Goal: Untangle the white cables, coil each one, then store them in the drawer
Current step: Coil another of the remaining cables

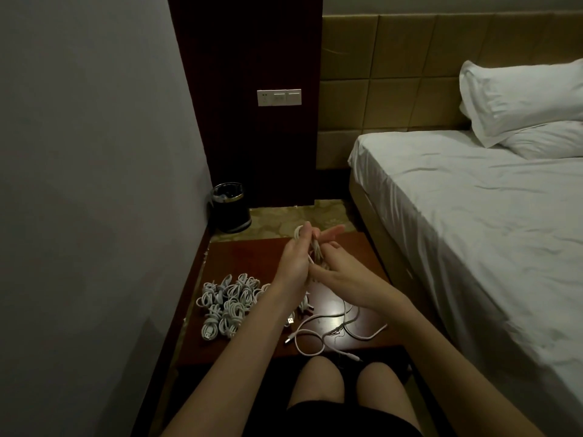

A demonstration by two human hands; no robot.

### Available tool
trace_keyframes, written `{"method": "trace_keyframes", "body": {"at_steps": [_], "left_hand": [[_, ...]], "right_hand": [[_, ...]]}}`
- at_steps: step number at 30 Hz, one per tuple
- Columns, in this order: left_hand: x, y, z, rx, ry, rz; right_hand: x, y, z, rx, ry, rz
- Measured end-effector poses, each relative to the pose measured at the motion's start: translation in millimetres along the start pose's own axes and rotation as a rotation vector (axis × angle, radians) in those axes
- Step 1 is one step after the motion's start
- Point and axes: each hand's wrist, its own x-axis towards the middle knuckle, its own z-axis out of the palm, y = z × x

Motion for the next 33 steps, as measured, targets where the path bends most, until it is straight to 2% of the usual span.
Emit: {"method": "trace_keyframes", "body": {"at_steps": [3, 6, 8, 11, 13, 15, 17, 20, 24, 26, 28, 33], "left_hand": [[1, -2, 1, 0.036, -0.011, -0.018], [1, 2, -4, 0.137, -0.077, -0.067], [-1, 12, -12, 0.403, -0.088, -0.048], [2, 32, -25, 0.970, -0.049, 0.102], [6, 41, -25, 1.329, -0.060, 0.104], [8, 45, -22, 1.566, -0.081, 0.119], [10, 45, -24, 1.540, -0.089, 0.163], [7, 41, -35, 1.272, -0.062, 0.192], [4, 30, -34, 1.031, 0.000, 0.239], [5, 30, -33, 0.978, 0.021, 0.241], [6, 32, -35, 0.929, 0.054, 0.243], [2, 30, -32, 0.781, 0.117, 0.217]], "right_hand": [[-3, -5, 2, -0.082, 0.030, -0.066], [-6, -6, 3, -0.272, 0.052, -0.006], [-10, -7, 2, -0.430, 0.036, 0.035], [-15, -11, 0, -0.688, -0.025, 0.020], [-14, -12, 1, -0.727, -0.032, -0.044], [-13, -14, 1, -0.623, -0.049, -0.096], [-15, -9, -10, -0.352, -0.081, -0.100], [-27, 3, -35, 0.215, -0.068, -0.046], [-35, 20, -51, 0.568, 0.001, -0.066], [-37, 26, -50, 0.638, 0.030, -0.033], [-39, 30, -49, 0.571, 0.108, -0.019], [-39, 38, -36, 0.503, 0.532, -0.017]]}}
